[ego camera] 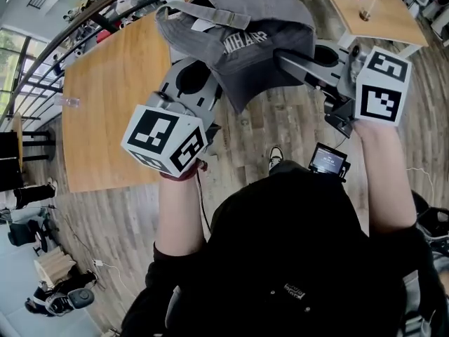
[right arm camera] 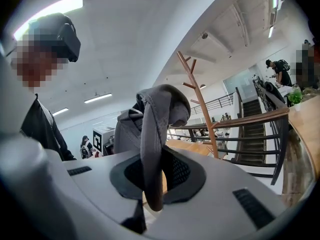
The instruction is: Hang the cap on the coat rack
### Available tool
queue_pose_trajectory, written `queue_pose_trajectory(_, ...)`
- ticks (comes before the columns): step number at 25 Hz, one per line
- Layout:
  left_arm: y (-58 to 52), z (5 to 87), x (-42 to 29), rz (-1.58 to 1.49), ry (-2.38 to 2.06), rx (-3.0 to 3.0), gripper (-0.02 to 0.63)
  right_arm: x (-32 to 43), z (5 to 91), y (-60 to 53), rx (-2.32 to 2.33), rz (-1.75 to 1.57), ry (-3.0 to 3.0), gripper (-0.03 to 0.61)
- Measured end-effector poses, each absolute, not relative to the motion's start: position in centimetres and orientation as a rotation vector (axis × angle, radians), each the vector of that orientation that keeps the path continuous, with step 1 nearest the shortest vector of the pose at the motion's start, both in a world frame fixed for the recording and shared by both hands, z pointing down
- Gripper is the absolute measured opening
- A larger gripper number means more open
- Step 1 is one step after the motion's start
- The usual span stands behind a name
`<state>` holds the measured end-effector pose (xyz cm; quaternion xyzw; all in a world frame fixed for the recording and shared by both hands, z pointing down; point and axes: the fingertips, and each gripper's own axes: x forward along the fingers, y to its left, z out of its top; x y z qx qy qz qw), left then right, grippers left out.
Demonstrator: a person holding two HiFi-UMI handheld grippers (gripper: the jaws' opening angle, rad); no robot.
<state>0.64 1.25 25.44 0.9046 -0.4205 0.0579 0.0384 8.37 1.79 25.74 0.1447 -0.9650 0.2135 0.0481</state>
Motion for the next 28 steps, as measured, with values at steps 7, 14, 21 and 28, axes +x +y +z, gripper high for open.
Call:
queue_pose_trajectory(7, 1.1, 25.6, 0.2, 0.158, -1.342, 2.768, 0.005, 8.3, 26.4, 1.6, 0.404, 0.67, -2.948, 0.04)
queue_pose_trajectory(14, 1.7, 25.3, -0.3, 0.133, -1.324, 2.764, 0.006, 8.3, 25.9, 2.3, 0.402, 0.661, -2.937, 0.04)
queue_pose_trajectory(21, -4.3, 24.7, -5.7, 0.089, -1.389, 2.716, 0.006, 4.7, 25.8, -3.5, 0.389, 0.661, -2.932, 0.04)
queue_pose_trajectory(28, -11.5, 25.6, -2.6, 0.091, -1.356, 2.754, 0.005, 7.7, 26.8, -9.8, 0.426, 0.624, -2.942, 0.04)
